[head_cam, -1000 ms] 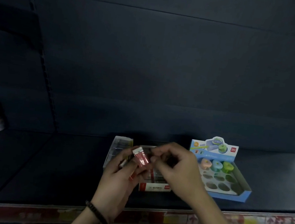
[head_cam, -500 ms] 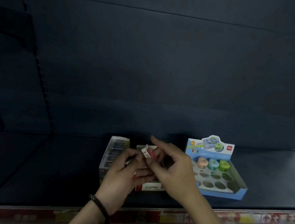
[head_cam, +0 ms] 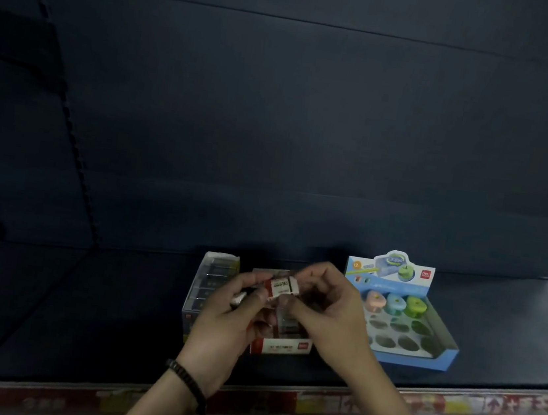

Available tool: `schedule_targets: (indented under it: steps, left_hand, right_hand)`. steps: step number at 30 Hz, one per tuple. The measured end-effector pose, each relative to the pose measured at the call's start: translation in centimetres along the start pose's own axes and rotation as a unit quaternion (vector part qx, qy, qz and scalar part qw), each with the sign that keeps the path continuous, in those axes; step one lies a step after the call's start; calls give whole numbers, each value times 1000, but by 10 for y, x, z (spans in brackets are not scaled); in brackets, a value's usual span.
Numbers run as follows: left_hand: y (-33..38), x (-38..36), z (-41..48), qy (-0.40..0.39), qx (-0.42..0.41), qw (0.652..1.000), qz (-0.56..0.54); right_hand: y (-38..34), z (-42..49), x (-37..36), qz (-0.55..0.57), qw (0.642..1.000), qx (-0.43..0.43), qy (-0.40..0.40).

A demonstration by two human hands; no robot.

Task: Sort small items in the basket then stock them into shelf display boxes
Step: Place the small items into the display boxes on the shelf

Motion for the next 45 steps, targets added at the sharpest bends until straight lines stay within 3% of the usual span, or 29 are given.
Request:
schedule_targets:
  steps: [6,12,21,27,31,33,36,40,45]
  left_hand:
    - [2,2,4,16,-19,998,51]
    - [0,1,8,-8,30,996,84]
    - [-1,2,10,60,-16,991,117]
    - [-2,7,9,41,-29,979,197]
    - [-8,17,5,56,-5,975,214]
    - [-10,18,-1,33,10,977,208]
    - [-15,15,-6,-18,38,992,115]
    - [-7,22,-4,9,0,989,148]
    - [16,21,-14,7,-57,986,159]
  right_hand:
    - [1,-3,0,-56,998,7,35]
    - [-8,-4,0,-178,983,52,4]
    - [-10,-11,-16,-301,942,111,-102]
    - [-8,0,5,-344,932,108,-39]
    - [4,24,20,-432,899,69,-30]
    - [15,37,17,-477,875,40,-70]
    - [35,49,6,-527,836,-8,-151]
    - [50,59,-6,-584,788,-29,-194]
    - [58,65,-10,-614,762,-20,-205]
Point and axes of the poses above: each hand's wrist, its own z-axis towards the middle knuckle, its own x-axis out of the back of the hand, y = z × x, the point moved 6 cm from there along z, towards the middle knuckle, and after that the axes turned 1 degree about z, right-handed, at the moved point
